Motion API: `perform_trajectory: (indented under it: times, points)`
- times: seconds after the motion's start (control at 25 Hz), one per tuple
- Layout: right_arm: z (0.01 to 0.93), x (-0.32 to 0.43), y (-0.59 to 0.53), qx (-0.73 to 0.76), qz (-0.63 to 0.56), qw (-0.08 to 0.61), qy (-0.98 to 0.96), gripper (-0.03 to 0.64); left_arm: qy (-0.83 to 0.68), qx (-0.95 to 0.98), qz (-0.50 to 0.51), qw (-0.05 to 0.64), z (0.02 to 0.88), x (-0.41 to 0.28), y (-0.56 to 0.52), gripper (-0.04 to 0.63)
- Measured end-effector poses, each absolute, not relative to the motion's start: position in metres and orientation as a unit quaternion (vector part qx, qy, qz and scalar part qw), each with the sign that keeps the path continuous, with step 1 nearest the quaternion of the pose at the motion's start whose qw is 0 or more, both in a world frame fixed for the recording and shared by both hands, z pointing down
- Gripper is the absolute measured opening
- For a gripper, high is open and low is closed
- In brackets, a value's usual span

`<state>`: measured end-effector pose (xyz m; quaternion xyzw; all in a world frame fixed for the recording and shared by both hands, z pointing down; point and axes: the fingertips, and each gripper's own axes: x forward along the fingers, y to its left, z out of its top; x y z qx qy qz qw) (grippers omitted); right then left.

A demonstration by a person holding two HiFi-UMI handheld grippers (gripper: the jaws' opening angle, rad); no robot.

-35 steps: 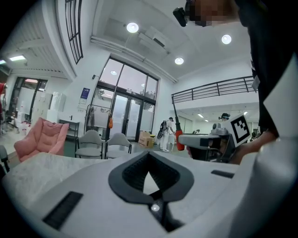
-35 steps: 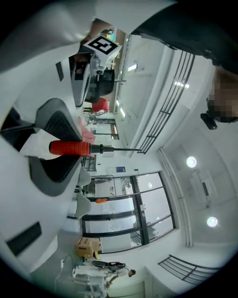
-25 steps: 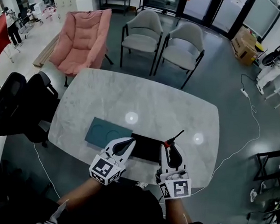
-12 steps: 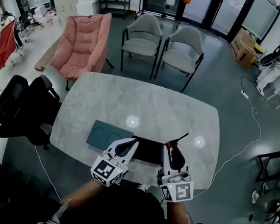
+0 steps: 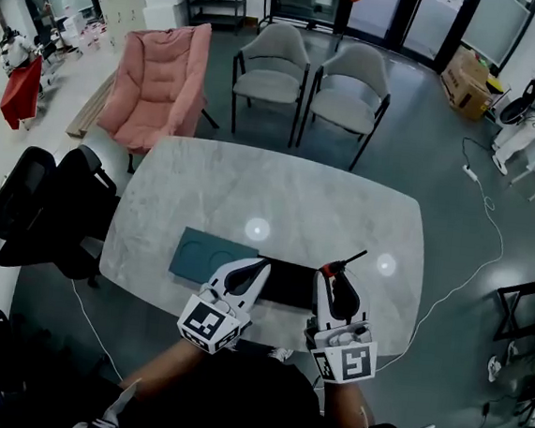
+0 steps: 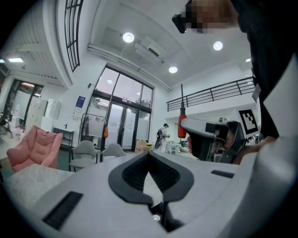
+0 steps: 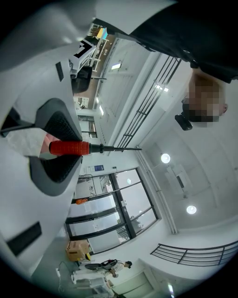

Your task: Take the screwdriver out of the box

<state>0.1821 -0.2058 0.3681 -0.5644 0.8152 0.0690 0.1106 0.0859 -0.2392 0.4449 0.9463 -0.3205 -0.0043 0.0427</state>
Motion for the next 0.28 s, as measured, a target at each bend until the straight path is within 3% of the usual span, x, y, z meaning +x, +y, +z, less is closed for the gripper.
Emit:
perform_trajectory:
  times: [0.28]
  points:
    - [0.3727, 0.1864, -0.2112, -0.563, 0.066, 0.107, 0.817, 0.112, -0.320, 0.946, -0.012, 0.043, 0.4393, 0.0899, -0.2411, 0.005]
